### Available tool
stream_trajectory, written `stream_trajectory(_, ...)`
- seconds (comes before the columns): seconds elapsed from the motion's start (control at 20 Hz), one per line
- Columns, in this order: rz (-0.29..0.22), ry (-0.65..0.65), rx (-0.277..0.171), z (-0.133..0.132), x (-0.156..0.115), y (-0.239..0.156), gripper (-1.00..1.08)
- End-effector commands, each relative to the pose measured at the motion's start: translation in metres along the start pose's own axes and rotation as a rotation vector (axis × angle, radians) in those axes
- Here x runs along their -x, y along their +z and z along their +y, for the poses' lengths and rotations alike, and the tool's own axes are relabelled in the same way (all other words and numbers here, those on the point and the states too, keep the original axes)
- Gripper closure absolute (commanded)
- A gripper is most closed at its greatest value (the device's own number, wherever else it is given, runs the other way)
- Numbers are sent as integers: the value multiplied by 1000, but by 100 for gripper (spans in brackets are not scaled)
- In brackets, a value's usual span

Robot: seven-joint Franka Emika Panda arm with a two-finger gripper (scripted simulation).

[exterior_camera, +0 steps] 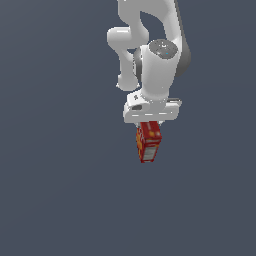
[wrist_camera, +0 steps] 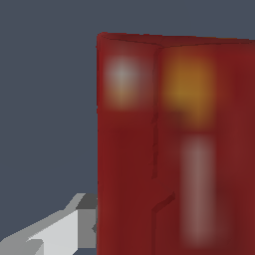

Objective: Pick up the object and move it to a goal position.

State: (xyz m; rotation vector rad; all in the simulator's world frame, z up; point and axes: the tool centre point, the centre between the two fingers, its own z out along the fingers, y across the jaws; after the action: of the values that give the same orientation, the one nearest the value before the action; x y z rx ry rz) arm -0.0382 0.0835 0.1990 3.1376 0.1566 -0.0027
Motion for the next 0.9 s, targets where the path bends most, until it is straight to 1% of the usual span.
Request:
stream_trajectory(0.0,2,0,0,-4,0,-9,108)
stream_trajectory(0.2,2,0,0,-13,1,-30,108)
stream_trajectory(0.4,2,-1,1,-26,3,-60,108)
stream_trajectory(0.85,2,-1,1,-65,7,-151,108)
